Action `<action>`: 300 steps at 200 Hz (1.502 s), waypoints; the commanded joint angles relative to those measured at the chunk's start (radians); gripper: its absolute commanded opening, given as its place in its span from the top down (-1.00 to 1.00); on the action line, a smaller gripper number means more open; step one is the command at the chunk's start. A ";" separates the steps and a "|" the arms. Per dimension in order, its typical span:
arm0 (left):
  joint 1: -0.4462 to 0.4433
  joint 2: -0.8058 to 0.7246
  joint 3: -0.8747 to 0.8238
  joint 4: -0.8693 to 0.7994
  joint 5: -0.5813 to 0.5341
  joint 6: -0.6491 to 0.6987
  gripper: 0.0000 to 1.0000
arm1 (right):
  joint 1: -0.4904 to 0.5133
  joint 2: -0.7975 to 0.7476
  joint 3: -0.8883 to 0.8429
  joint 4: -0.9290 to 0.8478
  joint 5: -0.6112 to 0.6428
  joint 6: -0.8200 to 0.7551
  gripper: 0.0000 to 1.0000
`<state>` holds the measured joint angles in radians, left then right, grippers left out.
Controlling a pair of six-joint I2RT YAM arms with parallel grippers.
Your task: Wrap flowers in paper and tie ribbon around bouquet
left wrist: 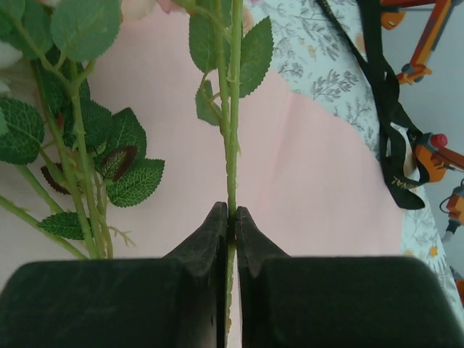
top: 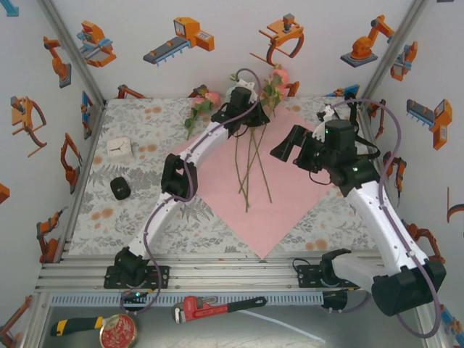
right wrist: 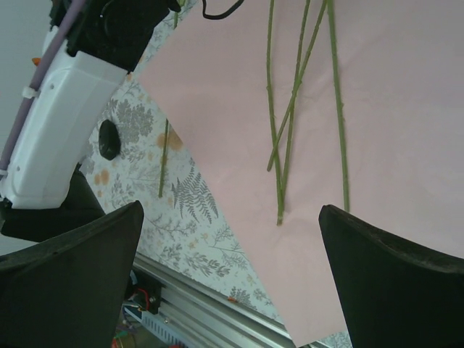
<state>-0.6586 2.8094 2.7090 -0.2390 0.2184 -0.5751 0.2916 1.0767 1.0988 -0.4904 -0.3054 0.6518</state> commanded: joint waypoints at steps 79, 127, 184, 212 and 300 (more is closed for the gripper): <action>0.076 -0.334 -0.181 -0.185 -0.154 0.150 0.29 | 0.006 0.011 -0.050 0.056 0.078 0.020 -0.95; 0.207 -0.641 -0.609 -0.243 -0.296 0.326 0.27 | 0.005 0.064 -0.090 0.184 0.038 0.051 -0.95; 0.358 -0.625 -0.736 -0.311 -0.334 0.398 0.27 | 0.005 0.111 -0.067 0.208 0.012 0.040 -0.95; 0.370 -0.537 -0.683 -0.346 -0.297 0.409 0.20 | 0.006 0.111 -0.067 0.203 0.021 0.026 -0.95; 0.379 -0.396 -0.654 -0.362 -0.208 0.376 0.22 | 0.006 0.120 -0.046 0.231 0.043 -0.019 -0.95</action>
<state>-0.2817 2.3898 2.0254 -0.5808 -0.0216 -0.1944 0.2916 1.1912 1.0161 -0.3145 -0.2752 0.6643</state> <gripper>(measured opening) 0.407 0.976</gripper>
